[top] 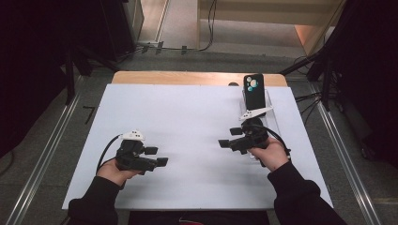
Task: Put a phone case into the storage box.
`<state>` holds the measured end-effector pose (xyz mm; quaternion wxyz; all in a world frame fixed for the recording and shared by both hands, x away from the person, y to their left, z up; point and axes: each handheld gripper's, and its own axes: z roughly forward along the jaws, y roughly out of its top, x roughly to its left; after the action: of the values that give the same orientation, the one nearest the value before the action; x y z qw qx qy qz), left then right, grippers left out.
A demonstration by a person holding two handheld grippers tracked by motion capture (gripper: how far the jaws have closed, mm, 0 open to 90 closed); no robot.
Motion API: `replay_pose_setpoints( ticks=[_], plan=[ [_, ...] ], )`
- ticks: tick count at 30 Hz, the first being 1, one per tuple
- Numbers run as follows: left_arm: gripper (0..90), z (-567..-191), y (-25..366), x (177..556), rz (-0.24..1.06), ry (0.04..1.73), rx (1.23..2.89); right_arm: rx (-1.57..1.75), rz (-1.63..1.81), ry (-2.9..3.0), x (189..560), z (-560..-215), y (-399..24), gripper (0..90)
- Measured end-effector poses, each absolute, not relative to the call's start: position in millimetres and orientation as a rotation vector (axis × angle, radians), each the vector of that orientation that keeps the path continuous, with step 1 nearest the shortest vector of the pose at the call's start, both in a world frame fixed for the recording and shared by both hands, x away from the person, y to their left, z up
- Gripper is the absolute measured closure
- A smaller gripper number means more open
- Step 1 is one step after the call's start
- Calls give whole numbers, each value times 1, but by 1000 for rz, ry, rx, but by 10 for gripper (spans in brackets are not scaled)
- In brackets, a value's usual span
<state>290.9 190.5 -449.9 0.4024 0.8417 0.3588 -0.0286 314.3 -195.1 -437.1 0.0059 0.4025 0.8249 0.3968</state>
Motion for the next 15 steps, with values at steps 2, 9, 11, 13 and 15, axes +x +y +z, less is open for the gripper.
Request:
replay_pose_setpoints(
  ticks=[2, 9, 11, 13, 15],
  plan=[
    [303, -450, 191, 290, -73, 905, 2133, 1252, 1237, 2595, 310, -439, -196, 219],
    [303, -451, 191, 286, -78, 903, 2131, 1231, 1201, 2617, 295, -445, -202, 218],
    [303, -451, 192, 285, -81, 897, 2136, 1222, 1187, 2623, 292, -447, -204, 218],
    [303, -452, 192, 283, -82, 895, 2140, 1212, 1177, 2632, 288, -449, -207, 217],
    [303, -452, 193, 282, -81, 893, 2147, 1213, 1174, 2633, 285, -450, -209, 217]
  ],
)
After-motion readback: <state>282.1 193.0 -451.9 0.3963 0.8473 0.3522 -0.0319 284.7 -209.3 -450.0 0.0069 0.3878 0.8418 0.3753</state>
